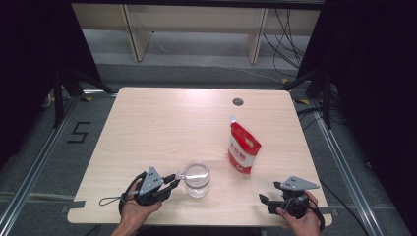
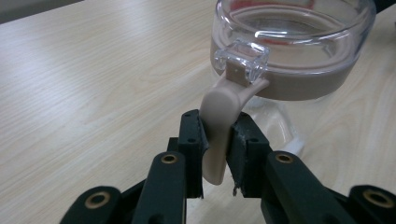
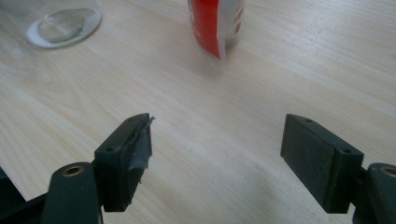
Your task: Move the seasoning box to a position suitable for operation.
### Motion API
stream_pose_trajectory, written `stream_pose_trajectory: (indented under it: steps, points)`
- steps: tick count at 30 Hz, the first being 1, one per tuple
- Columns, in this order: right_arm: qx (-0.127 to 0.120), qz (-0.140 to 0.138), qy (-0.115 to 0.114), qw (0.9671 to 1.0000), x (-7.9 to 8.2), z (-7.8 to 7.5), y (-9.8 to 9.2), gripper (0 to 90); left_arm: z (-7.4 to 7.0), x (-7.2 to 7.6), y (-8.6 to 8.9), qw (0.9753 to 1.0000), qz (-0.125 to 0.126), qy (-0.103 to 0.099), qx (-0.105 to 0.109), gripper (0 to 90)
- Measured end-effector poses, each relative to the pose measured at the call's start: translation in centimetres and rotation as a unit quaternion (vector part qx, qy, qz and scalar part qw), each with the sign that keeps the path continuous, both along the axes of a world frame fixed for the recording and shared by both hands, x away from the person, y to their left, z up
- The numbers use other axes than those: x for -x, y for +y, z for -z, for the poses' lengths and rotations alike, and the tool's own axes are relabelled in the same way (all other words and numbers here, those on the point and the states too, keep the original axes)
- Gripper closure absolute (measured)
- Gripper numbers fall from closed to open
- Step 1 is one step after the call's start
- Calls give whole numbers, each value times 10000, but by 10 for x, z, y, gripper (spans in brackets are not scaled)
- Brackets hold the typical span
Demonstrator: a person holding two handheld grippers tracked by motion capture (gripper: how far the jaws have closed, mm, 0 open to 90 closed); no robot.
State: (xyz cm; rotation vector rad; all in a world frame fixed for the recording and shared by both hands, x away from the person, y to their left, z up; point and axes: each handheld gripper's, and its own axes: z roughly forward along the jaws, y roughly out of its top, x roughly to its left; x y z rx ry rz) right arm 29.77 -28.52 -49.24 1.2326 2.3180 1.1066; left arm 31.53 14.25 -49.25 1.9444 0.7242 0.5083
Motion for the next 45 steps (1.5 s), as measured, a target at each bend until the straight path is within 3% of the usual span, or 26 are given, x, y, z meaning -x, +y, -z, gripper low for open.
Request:
stream_pose_trajectory:
  steps: [1,3,5,7,9,13,15,16,17,20,23,24,27,30,32,35,36,37,38,40,41,45]
  points:
    - [-1,-5,-8,10000,0,0,0,257,1,2,-2,9999,-46,101,70,754]
    - [88,-76,-110,9999,-2,0,-2,257,0,3,-5,10000,37,28,17,754]
    - [39,41,-22,10000,0,0,0,257,1,4,-6,9999,42,116,69,754]
    - [161,-48,-164,9997,-1,-1,-2,258,1,5,-7,9999,116,24,77,752]
    - [42,-25,-9,10000,0,0,1,258,1,7,-9,9998,150,79,91,751]
    - [160,-150,-126,9997,-2,-1,0,259,1,9,-14,9997,238,52,99,751]
    - [106,-181,-95,9997,-1,-1,0,258,1,10,-16,9995,302,68,116,750]
    - [155,-213,-192,9995,-2,0,0,258,1,11,-17,9992,337,102,183,750]
    - [165,-155,-85,9997,-1,-1,1,259,1,11,-17,9992,337,102,183,750]
    - [147,-140,-62,9998,-1,0,1,259,1,13,-18,9990,436,91,100,751]
    - [117,-157,-65,9998,-3,2,0,258,0,11,-19,9985,526,136,103,744]
    - [118,-158,-91,9998,-4,2,-1,258,0,12,-17,9977,527,321,286,737]
    - [106,-190,-71,9997,-6,2,-1,258,-2,14,-15,9967,555,393,442,632]
    - [104,-160,-62,9998,-5,1,0,259,-5,21,-11,9973,550,375,324,524]
    - [106,-191,-115,9997,-6,1,2,259,-5,24,-10,9970,504,468,346,446]
    - [145,-210,-79,9996,-7,1,3,258,-6,26,-10,9974,435,448,372,373]
    - [114,-222,-93,9996,-9,1,4,259,-8,28,-8,9970,358,468,497,363]
    - [91,-190,14,9998,-8,1,5,258,-10,28,-7,9972,342,421,512,359]
    - [128,-245,-65,9996,-10,1,5,258,-11,30,-7,9970,309,447,554,354]
    - [88,-220,24,9997,-10,1,7,259,-13,30,-6,9967,325,407,618,353]
    - [122,-281,-87,9995,-13,2,7,258,-15,32,-5,9968,308,437,591,353]
    - [154,-319,-58,9994,-13,1,7,259,-17,32,-6,9961,446,433,628,364]
